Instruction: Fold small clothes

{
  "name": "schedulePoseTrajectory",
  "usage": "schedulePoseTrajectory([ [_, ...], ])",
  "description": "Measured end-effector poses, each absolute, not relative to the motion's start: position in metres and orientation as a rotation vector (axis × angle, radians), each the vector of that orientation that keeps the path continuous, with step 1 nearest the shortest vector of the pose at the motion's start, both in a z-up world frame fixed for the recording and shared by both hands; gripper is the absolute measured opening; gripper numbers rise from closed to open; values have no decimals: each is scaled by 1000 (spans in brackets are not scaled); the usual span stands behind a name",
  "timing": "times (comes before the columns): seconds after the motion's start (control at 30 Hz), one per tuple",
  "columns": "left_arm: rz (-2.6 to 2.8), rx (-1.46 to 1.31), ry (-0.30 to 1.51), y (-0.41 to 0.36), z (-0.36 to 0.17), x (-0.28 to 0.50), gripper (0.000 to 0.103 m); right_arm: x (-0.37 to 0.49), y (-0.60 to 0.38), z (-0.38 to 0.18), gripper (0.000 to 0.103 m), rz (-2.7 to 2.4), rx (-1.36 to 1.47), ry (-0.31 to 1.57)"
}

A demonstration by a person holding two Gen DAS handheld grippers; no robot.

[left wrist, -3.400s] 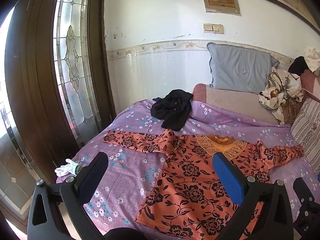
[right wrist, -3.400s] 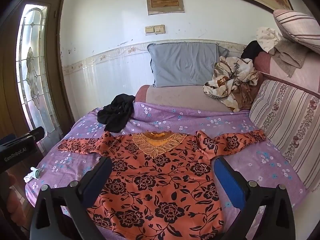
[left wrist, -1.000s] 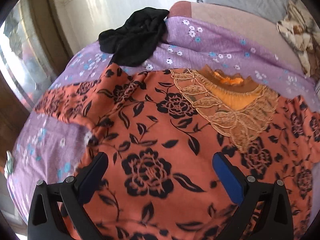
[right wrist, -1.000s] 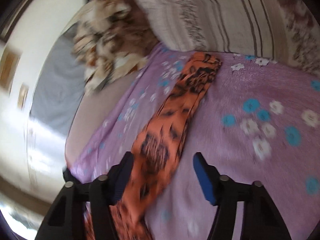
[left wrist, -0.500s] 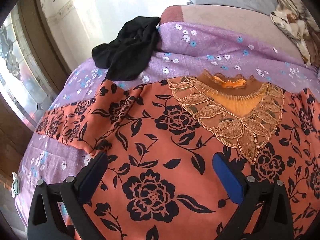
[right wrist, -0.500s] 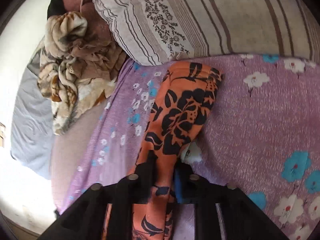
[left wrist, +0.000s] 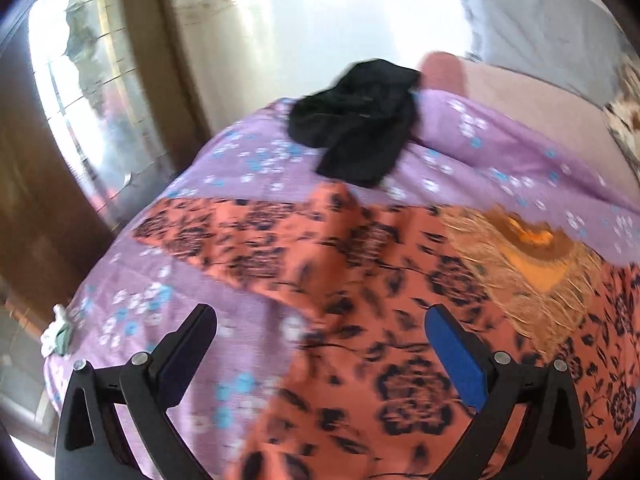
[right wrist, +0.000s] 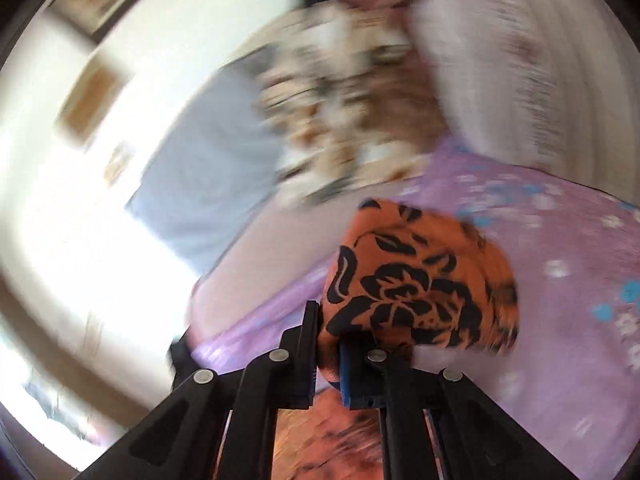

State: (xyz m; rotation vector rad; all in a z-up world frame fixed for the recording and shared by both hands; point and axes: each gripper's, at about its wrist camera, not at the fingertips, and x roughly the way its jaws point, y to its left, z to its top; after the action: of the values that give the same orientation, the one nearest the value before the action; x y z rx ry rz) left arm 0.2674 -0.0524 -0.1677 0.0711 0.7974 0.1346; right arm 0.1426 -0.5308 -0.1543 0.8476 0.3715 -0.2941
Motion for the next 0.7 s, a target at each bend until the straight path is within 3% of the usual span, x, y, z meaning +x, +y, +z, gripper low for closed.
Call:
schedulePoseTrajectory([
  [0.2, 277, -5, 793, 21, -160, 273, 103, 214, -379, -157, 12, -78, 646, 572],
  [0.37, 359, -59, 787, 70, -156, 277, 103, 265, -271, -230, 16, 152, 674, 850],
  [0.4, 366, -75, 794, 77, -156, 277, 103, 271, -252, -249, 20, 225, 700, 910],
  [0.47, 368, -121, 814, 89, -159, 280, 103, 271, -230, -266, 39, 305, 717, 979],
  [0.5, 366, -136, 818, 91, -160, 281, 103, 264, -219, -273, 65, 350, 721, 1009],
  [0.53, 360, -152, 823, 92, -161, 281, 103, 255, -212, -276, 76, 385, 730, 1022],
  [0.7, 255, -158, 811, 66, -161, 282, 103, 213, -236, -264, 76, 349, 753, 968],
])
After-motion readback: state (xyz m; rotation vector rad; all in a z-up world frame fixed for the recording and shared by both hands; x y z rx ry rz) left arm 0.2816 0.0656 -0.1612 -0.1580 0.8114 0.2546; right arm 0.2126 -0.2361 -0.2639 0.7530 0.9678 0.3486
